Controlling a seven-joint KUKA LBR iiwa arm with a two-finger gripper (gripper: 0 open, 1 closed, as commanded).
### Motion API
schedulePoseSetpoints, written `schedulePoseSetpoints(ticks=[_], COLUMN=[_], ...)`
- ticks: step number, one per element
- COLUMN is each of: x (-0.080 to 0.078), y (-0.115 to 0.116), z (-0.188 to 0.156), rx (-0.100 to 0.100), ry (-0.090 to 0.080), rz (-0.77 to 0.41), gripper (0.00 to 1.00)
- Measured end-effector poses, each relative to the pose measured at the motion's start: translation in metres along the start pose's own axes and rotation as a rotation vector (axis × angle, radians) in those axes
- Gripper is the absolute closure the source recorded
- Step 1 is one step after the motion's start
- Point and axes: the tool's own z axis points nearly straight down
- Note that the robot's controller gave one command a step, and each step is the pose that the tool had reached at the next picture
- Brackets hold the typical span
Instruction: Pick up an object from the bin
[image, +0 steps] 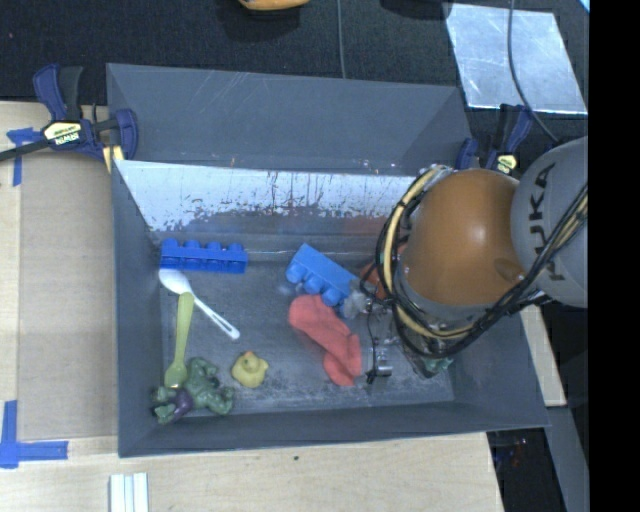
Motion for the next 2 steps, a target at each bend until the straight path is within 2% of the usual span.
schedulePoseSetpoints(ticks=[1, 2], x=[-0.026, -0.063], y=[-0.001, -0.006], z=[0.025, 0.087], rx=[0.0, 0.0], ry=[-0.013, -0.003], rz=[-0.025, -0.121], gripper=[0.0, 0.0])
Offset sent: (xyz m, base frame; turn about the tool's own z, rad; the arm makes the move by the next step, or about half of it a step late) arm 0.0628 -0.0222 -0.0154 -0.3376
